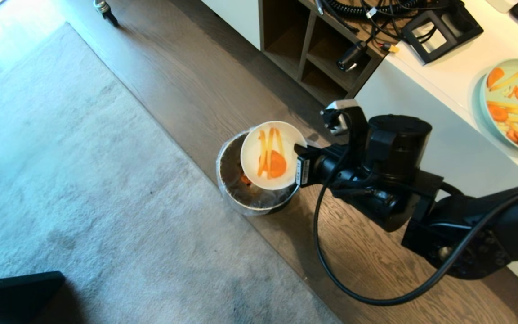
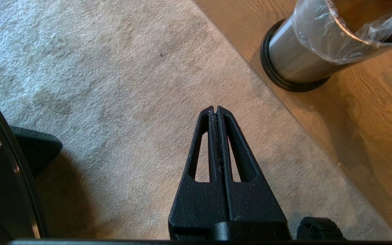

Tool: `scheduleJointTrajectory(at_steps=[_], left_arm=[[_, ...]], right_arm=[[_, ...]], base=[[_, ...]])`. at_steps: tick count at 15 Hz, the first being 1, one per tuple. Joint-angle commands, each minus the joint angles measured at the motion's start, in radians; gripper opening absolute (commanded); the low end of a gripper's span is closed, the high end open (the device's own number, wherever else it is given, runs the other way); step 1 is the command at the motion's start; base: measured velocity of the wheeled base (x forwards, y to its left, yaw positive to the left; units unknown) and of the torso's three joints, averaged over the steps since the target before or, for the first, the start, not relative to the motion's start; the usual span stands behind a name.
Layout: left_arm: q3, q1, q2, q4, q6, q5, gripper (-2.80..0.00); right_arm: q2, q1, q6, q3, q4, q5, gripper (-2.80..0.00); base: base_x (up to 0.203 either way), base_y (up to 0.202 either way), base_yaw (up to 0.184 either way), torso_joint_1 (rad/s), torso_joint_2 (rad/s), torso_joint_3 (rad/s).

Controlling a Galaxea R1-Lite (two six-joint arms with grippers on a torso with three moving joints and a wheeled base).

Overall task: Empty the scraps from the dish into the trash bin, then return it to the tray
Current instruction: Pour the leftover food from the bowl into the trash can

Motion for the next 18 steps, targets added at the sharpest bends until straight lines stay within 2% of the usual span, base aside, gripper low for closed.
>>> scheduleJointTrajectory(at_steps=[1,7,12,18], left_arm=[[0.001,0.000,0.000,0.000,-0.001,0.000,-2.80],[0.000,0.000,0.000,0.000,-0.001,0.000,-2.80],[0.000,0.000,0.000,0.000,-0.001,0.000,-2.80],[-0.001,0.000,0.000,0.000,-0.001,0.000,-2.80]], right_arm=[[0.073,0.000,-0.141,0.030,-0.126,0.000,-2.80],[0.096,-0.014,-0.307,0.018,-0.159,-0.003,-2.80],[0.129,-0.046,-0.489,-0.024,-0.230,-0.001,-2.80],[0.154,-0.059,-0.748,-0.087,-0.277,-0.004,-2.80]], base=[[0.000,0.000,0.000,0.000,0.00,0.000],[0.000,0.000,0.000,0.000,0.00,0.000],[0.000,0.000,0.000,0.000,0.00,0.000],[0.000,0.000,0.000,0.000,0.00,0.000]])
